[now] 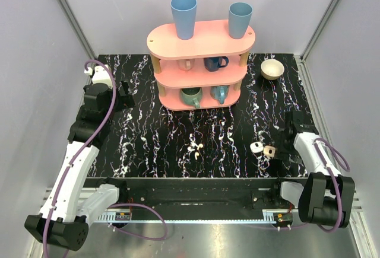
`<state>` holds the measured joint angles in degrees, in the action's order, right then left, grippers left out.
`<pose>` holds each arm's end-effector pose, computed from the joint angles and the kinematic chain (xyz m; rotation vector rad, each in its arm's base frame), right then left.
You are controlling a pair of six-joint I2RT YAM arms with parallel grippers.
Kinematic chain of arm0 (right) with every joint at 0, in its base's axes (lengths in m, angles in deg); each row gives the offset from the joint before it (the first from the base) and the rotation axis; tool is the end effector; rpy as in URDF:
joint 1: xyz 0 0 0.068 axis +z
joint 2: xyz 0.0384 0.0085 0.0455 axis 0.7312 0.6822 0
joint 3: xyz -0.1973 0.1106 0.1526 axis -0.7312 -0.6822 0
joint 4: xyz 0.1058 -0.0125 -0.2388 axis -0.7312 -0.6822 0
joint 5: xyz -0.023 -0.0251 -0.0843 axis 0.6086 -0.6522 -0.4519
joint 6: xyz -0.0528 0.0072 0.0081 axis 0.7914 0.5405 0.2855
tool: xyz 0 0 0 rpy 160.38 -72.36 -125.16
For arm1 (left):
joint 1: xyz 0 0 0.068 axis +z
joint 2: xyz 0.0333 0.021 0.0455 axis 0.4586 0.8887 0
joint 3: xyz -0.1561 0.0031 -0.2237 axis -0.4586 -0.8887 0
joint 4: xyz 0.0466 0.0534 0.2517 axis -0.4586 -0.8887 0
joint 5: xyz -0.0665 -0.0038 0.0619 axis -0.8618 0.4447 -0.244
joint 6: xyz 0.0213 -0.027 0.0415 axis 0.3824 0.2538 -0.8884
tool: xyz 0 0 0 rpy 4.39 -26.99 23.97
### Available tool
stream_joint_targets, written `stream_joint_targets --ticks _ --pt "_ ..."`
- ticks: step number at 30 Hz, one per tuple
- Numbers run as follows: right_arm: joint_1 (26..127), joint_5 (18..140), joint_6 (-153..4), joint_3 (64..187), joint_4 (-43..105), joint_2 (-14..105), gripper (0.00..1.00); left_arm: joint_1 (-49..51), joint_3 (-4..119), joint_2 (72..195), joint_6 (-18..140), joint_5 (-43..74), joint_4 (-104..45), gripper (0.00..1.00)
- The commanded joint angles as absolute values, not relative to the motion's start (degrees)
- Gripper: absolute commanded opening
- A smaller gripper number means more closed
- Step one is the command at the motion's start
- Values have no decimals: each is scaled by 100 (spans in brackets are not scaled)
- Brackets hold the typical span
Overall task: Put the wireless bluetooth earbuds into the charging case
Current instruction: Pick up the charging case from the center of the board.
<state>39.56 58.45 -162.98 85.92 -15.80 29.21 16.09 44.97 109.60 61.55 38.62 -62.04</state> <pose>0.1745 -0.0307 0.1833 2.2154 1.7297 0.0106 0.1892 -0.0280 0.3716 -0.1875 1.9414 -0.0129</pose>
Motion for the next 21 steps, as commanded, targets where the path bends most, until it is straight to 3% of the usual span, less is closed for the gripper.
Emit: stream_joint_targets --ticks 1,21 --pt "3741 5498 -16016 8715 -1703 3059 85 1587 4488 10874 6112 4016 -6038 99" --pt "3688 6614 -15682 8478 -1202 3630 86 1587 4470 10856 6130 4007 -6039 99"
